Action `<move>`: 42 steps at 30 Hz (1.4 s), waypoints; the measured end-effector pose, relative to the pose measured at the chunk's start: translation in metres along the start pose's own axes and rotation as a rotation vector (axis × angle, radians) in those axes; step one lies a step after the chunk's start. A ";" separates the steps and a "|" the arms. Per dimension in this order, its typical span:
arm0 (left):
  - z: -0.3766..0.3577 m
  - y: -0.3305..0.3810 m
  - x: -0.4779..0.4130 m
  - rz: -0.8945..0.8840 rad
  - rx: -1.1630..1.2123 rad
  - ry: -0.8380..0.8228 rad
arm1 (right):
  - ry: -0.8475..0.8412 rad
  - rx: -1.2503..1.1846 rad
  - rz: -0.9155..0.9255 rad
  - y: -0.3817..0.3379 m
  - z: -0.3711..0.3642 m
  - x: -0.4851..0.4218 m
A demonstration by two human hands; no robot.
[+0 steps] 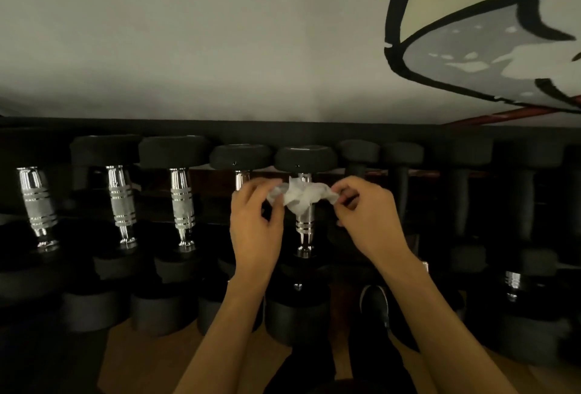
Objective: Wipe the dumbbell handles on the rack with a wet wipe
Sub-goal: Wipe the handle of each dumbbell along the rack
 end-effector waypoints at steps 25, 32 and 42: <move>-0.021 -0.021 0.010 -0.077 -0.431 -0.533 | -0.254 0.504 0.010 -0.017 -0.052 0.010; -0.008 0.007 -0.019 0.012 0.151 -0.038 | 0.020 0.092 0.066 -0.027 -0.019 -0.021; -0.019 -0.012 0.016 -0.004 -0.185 -0.252 | -0.282 0.616 0.093 -0.016 -0.053 0.008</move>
Point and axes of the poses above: each hand's wrist, its own x-axis away from the middle knuckle, its own z-axis out of the back of the hand, y = z × x, the point moved 4 cm from there along -x, towards the middle knuckle, and after that the axes turned 4 degrees about -y, right-handed, at the moved point
